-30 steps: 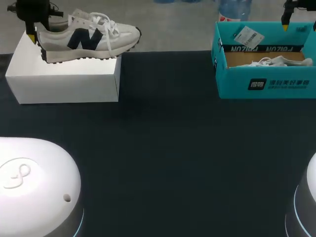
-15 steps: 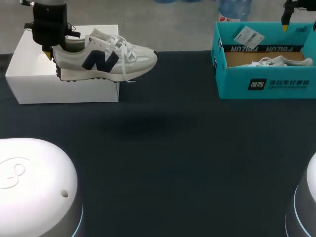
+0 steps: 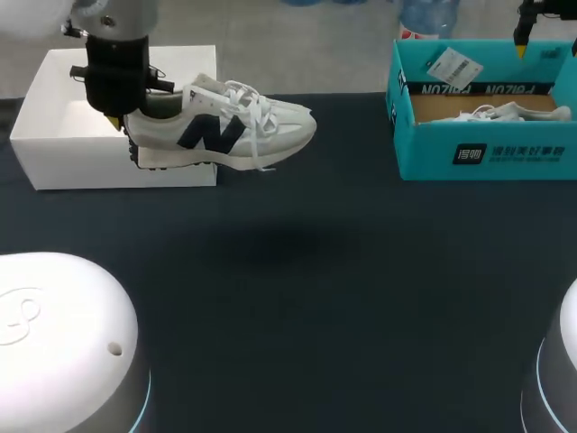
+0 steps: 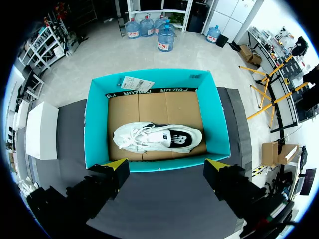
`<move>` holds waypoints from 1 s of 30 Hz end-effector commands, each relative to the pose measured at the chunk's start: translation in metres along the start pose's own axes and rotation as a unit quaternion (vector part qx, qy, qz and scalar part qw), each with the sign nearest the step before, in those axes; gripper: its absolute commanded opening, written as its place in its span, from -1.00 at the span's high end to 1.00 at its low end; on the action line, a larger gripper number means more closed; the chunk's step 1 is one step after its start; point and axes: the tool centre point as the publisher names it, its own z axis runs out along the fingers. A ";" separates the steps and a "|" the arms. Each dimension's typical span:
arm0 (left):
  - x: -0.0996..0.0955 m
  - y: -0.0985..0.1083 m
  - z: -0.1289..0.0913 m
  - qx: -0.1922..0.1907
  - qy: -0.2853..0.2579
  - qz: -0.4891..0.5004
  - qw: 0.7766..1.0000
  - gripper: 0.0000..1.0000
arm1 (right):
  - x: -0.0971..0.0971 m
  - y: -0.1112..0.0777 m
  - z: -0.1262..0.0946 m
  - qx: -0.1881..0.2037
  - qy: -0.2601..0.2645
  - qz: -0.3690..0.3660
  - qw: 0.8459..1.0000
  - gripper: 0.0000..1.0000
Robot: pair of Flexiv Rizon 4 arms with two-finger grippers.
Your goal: Take the shoe out of the shoebox, open the shoe tongue, remove and reinsert the insole, then place the shoe into the shoebox
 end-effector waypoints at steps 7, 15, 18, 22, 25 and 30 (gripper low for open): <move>-0.037 -0.027 -0.002 0.005 -0.001 0.004 1.000 1.00 | 0.000 -0.001 0.000 -0.001 0.001 0.000 1.000 -1.00; -0.063 -0.045 0.001 0.018 -0.001 0.011 1.000 1.00 | 0.000 -0.001 0.000 -0.001 0.001 0.000 1.000 -1.00; -0.071 -0.049 0.003 0.020 0.000 0.014 1.000 1.00 | 0.000 -0.001 0.000 -0.001 0.001 0.000 1.000 -1.00; -0.080 -0.053 0.002 0.019 -0.002 0.016 1.000 1.00 | 0.000 -0.001 0.000 -0.001 0.001 0.000 1.000 -1.00; -0.086 -0.053 0.002 0.020 -0.006 0.015 1.000 1.00 | 0.000 -0.001 0.000 -0.001 0.001 0.000 1.000 -1.00; -0.089 -0.056 0.002 0.011 -0.010 0.016 1.000 1.00 | 0.000 -0.001 0.000 -0.001 0.001 0.000 1.000 -1.00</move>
